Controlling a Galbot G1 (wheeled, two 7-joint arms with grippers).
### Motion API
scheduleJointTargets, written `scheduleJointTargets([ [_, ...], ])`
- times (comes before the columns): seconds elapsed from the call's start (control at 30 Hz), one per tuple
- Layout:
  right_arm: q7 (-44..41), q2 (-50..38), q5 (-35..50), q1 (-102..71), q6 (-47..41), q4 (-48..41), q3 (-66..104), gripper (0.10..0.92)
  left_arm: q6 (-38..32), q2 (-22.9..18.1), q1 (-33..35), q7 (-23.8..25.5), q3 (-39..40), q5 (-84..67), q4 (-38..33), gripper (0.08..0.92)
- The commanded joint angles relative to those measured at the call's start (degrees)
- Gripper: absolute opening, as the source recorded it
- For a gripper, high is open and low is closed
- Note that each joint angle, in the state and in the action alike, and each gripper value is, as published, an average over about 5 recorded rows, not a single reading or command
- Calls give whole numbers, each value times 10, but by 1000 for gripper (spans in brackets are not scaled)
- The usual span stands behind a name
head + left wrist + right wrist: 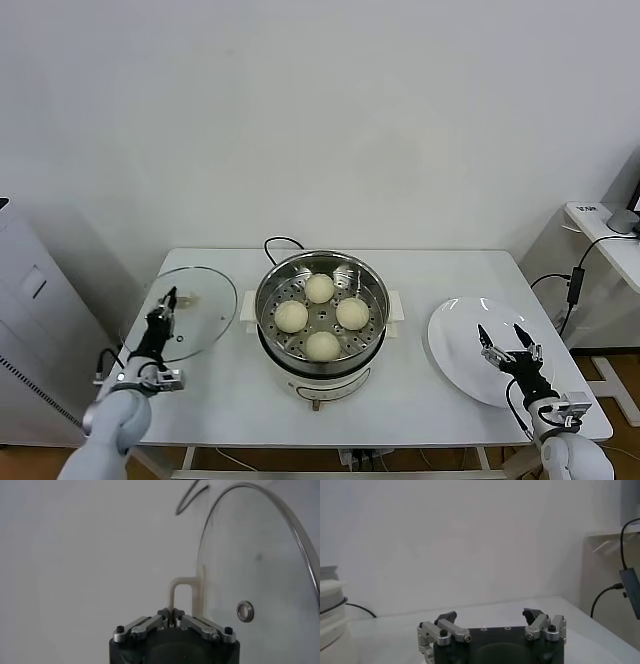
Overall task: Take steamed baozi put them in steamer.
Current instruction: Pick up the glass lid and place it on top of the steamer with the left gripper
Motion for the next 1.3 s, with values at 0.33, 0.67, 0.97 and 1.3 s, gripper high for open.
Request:
scheduleJointTargets([
  [0.33,1,-1,0,-1,-4,19,-1,823,166,154,23,162,21,-159,-271,104],
  [0.67,2,-3,0,0,-6,22,4,823,329,163,1,202,161,-88,-365,104],
  [0.97,2,-9,-1,0,-7,20,7,823,431,114,-47,251,282,22,-375,104],
  [1.3,2,-8,-4,2,-7,10,8,823,452,28,-102,272,356,106,-337,104],
])
